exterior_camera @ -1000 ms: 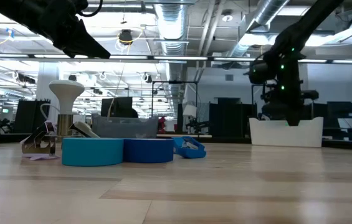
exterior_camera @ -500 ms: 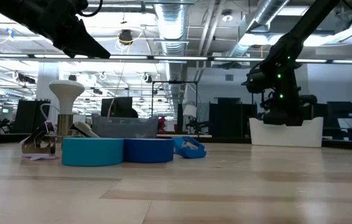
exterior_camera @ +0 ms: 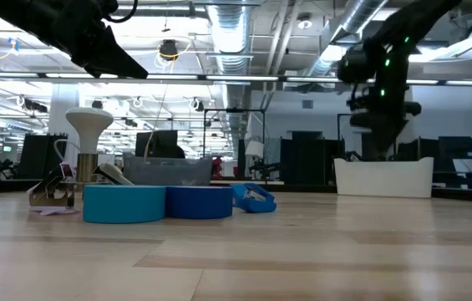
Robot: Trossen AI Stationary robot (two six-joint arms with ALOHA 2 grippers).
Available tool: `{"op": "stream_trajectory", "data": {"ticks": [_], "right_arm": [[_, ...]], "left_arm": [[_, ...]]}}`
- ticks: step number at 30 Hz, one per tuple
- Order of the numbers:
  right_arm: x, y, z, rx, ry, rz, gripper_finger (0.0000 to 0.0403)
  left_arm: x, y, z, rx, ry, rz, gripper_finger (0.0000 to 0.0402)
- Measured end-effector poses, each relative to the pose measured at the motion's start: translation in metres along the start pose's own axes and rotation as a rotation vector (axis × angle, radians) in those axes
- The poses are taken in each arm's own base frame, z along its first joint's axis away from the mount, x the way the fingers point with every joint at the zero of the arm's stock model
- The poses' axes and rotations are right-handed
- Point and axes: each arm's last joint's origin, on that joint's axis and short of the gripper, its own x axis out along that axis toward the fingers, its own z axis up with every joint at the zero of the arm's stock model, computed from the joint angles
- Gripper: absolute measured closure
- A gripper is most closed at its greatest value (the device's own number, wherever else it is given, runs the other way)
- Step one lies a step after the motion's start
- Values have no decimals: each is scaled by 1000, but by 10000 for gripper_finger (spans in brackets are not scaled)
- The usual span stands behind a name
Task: Pick and place Stapler, Stapler remover, tape
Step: Put the bottom blue stapler into the top white bin
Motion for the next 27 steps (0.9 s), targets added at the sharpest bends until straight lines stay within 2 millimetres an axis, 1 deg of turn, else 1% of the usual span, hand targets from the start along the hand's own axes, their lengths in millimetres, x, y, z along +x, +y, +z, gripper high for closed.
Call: {"op": "stream_trajectory", "data": {"ticks": [4,7,10,12,16,19,23,27], "right_arm": [[-28,11,-7,-18,-97,167,334],[-46,24,-13,-28,-148,296,334],[-61,41,-18,-65,-187,413,334],[-69,55,-22,-119,-215,481,334],[-83,85,-30,-266,-284,582,334],[-92,110,-38,-416,-339,658,334],[-99,144,-48,-633,-421,755,334],[-100,175,-55,-823,-534,783,334]], "left_arm": [[0,0,0,0,0,0,399],[0,0,0,0,0,0,399],[0,0,0,-1,-1,0,399],[0,0,0,-1,-1,0,399],[0,0,0,-1,-1,0,399],[0,0,0,-1,-1,0,399],[0,0,0,0,0,0,399],[0,0,0,0,-1,0,399]]}}
